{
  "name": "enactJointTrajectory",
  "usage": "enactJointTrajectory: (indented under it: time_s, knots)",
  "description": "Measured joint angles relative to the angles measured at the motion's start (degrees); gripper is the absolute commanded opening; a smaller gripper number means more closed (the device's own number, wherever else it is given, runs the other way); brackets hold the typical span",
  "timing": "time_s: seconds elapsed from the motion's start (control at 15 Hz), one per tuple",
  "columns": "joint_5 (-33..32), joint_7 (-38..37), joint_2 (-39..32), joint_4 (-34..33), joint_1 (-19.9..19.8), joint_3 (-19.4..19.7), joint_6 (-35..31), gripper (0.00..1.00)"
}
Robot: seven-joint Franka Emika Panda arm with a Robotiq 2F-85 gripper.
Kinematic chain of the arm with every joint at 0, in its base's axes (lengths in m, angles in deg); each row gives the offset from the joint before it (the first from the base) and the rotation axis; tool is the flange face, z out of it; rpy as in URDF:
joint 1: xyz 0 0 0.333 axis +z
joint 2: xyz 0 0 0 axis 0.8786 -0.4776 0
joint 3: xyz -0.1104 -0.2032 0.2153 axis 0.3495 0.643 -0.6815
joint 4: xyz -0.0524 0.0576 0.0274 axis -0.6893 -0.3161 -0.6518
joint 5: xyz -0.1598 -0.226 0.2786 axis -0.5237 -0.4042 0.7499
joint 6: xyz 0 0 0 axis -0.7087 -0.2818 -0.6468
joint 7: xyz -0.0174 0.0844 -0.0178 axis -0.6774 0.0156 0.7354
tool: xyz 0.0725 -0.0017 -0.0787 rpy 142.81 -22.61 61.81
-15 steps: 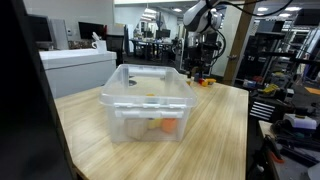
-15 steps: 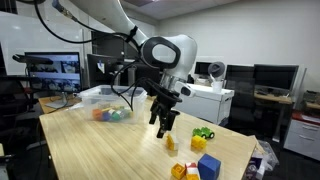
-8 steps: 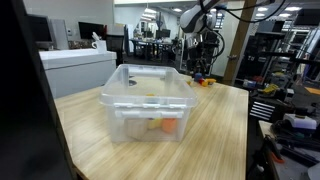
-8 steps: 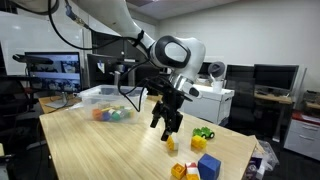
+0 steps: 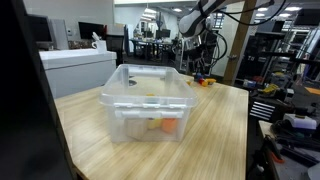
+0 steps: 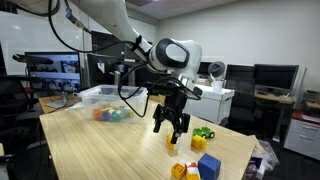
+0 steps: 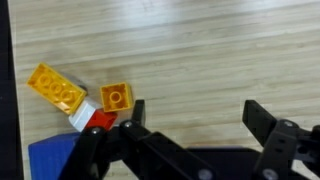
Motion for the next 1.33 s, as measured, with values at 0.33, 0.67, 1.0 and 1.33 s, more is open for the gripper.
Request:
enactJointTrajectory:
  time_s: [0.33,0.67,1.0,1.33]
  knots:
    - [-6.71,8.53,-3.12,-2.45,0.32,-1.21,-7.17,1.00]
    - [-11.06,16.71,-5.49,-2.34,1.02,-3.73,-14.59,1.00]
    - [-14.01,22.13,-7.95,-1.35,1.34,-3.57,-19.30,0.74]
    - [-13.99,22.18,-7.89,-1.33,1.38,-3.59,-19.17,0.37]
